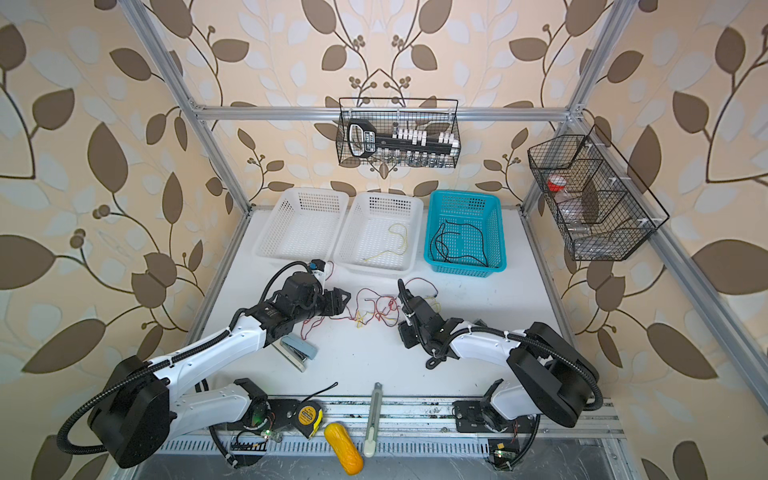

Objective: Untangle the cables

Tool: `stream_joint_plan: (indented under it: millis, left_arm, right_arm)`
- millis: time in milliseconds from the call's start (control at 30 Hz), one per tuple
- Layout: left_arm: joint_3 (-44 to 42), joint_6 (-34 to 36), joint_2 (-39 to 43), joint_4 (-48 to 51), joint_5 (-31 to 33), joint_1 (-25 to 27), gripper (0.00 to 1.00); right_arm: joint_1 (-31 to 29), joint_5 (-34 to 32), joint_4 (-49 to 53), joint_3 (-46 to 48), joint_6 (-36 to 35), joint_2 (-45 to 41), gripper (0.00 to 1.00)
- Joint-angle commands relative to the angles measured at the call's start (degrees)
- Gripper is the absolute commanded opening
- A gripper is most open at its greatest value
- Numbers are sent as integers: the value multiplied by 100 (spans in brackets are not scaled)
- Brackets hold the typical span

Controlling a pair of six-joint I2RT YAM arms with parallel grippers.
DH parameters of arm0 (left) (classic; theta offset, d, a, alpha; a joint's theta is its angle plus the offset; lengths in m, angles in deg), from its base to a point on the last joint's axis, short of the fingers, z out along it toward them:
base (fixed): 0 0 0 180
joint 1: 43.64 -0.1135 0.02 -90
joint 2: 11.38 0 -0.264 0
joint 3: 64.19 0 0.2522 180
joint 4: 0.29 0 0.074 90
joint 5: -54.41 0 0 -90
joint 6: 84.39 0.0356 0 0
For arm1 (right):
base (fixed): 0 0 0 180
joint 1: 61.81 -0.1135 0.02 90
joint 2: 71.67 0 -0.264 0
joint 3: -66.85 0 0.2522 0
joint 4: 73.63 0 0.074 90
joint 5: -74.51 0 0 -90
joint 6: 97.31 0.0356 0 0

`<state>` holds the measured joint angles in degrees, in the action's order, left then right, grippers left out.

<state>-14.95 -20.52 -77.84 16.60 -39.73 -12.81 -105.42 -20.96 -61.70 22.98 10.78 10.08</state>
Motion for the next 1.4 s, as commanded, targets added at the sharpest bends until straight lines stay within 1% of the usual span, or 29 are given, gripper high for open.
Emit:
stream_joint_plan:
  millis: [0, 167, 300, 333, 567, 800, 900, 1000, 1067, 1133, 1167, 1233, 1300, 1367]
  left_arm:
    - [92, -81, -20, -102, -118, 41, 68]
    - [100, -170, -186, -223, -248, 46, 68]
    - [133, -250, -395, -348, -295, 87, 67]
    - [143, -267, -454, -355, -259, 105, 67]
    - [339, -266, -755, -531, -248, 151, 67]
    - [586, -207, -1198, -604, -274, 160, 67]
    - [651, -249, -1380, -595, -257, 160, 65]
    - [676, -253, -1500, -595, -287, 164, 62]
    - [666, -256, -1515, -604, -263, 174, 60]
    - [662, -240, -1513, -595, -256, 174, 56]
    - [670, -223, -1519, -571, -247, 174, 51]
    - [679, -197, -1519, -526, -244, 184, 45]
    - [671, -182, -1511, -494, -222, 186, 37]
    - [661, -182, -1496, -481, -203, 180, 25]
  right_arm:
    - [-33, 91, -257, -40, -26, 158, 37]
    - [-35, 10, -272, -148, -25, 252, 23]
    - [-33, 150, -182, -274, -150, 216, 3]
    - [-40, 186, -141, -312, -188, 188, 0]
    - [-50, 242, 115, -465, -482, -216, 0]
    - [-77, 281, 289, -588, -621, -581, 0]
    - [-77, 146, 400, -660, -615, -718, 0]
    - [-77, -219, 628, -797, -559, -813, 0]
    - [-77, -575, 800, -898, -493, -883, 0]
    - [-77, -966, 1000, -988, -443, -948, 0]
    - [-77, -1175, 1108, -1054, -418, -976, 0]
    - [-77, -1555, 1317, -1174, -388, -1029, 0]
    - [-77, -1796, 1480, -1291, -415, -1072, 0]
    - [-77, -1957, 1569, -1359, -441, -1127, 0]
